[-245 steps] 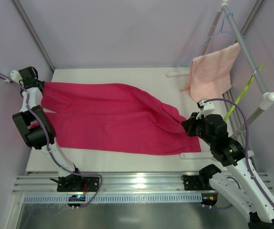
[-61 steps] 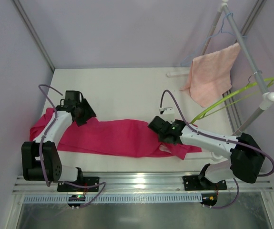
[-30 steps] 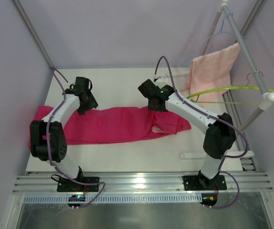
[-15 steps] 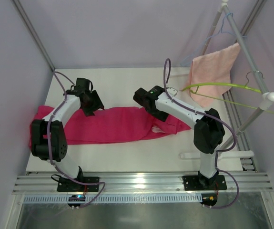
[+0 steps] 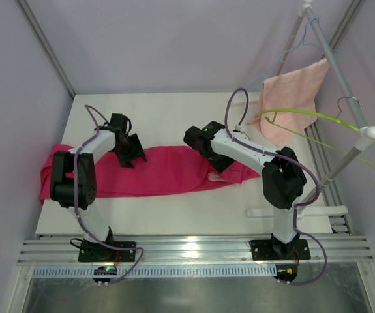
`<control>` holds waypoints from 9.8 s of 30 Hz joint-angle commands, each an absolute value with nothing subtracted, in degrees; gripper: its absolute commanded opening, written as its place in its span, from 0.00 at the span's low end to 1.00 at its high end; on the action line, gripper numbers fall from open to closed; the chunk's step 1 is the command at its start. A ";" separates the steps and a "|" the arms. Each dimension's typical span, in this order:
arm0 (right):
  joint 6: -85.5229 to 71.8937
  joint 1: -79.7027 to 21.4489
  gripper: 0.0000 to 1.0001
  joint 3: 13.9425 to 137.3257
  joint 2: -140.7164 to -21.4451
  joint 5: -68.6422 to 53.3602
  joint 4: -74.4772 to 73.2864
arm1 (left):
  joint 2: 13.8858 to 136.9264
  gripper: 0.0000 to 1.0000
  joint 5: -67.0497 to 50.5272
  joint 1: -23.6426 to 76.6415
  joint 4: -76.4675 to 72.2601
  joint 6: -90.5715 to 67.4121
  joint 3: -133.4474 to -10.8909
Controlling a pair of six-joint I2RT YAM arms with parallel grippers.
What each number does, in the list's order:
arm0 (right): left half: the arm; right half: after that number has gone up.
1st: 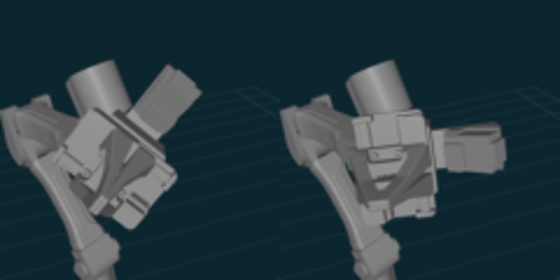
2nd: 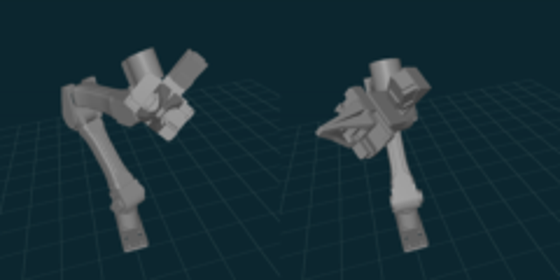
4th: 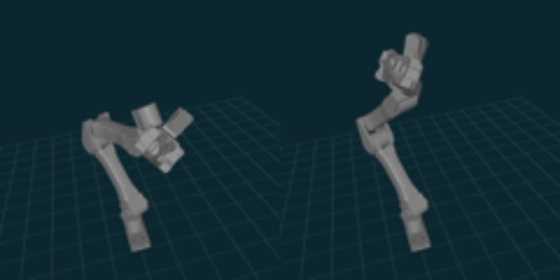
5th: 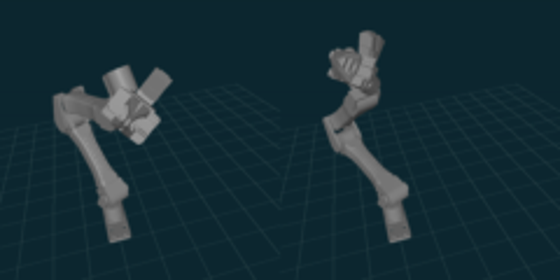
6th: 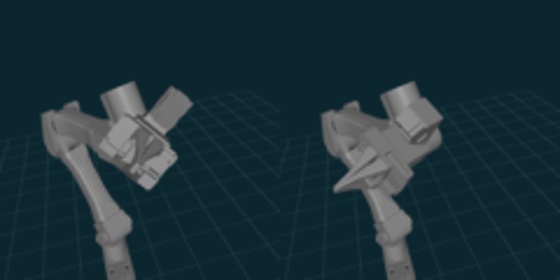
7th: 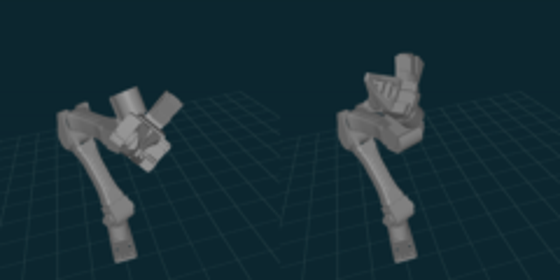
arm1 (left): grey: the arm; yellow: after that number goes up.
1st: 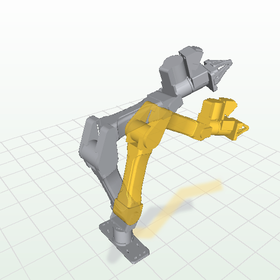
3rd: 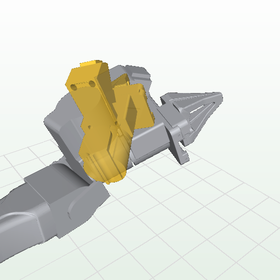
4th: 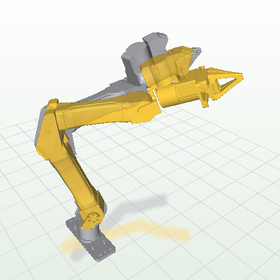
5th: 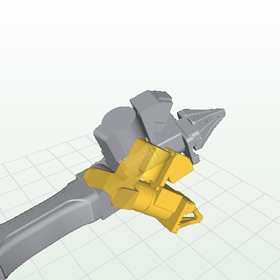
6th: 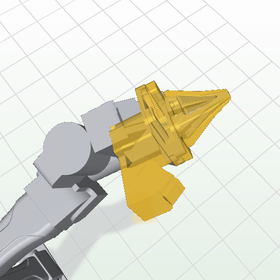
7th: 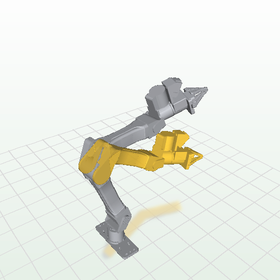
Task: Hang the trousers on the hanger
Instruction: Fold the trousers
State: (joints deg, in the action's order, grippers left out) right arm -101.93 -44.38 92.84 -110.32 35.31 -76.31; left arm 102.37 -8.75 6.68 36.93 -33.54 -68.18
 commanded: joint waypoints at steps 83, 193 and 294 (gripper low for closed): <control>-34.19 -33.57 0.56 71.98 -88.24 13.11 -42.02 | 76.57 0.67 6.52 7.12 42.55 -29.27 -62.76; -29.79 -38.32 0.64 58.11 -91.34 2.81 -17.93 | 91.14 0.00 32.88 -16.35 57.40 -28.30 -66.45; -99.75 -41.14 0.36 47.37 -90.44 28.38 -34.98 | 86.40 0.00 16.87 -14.94 54.05 -26.10 -76.55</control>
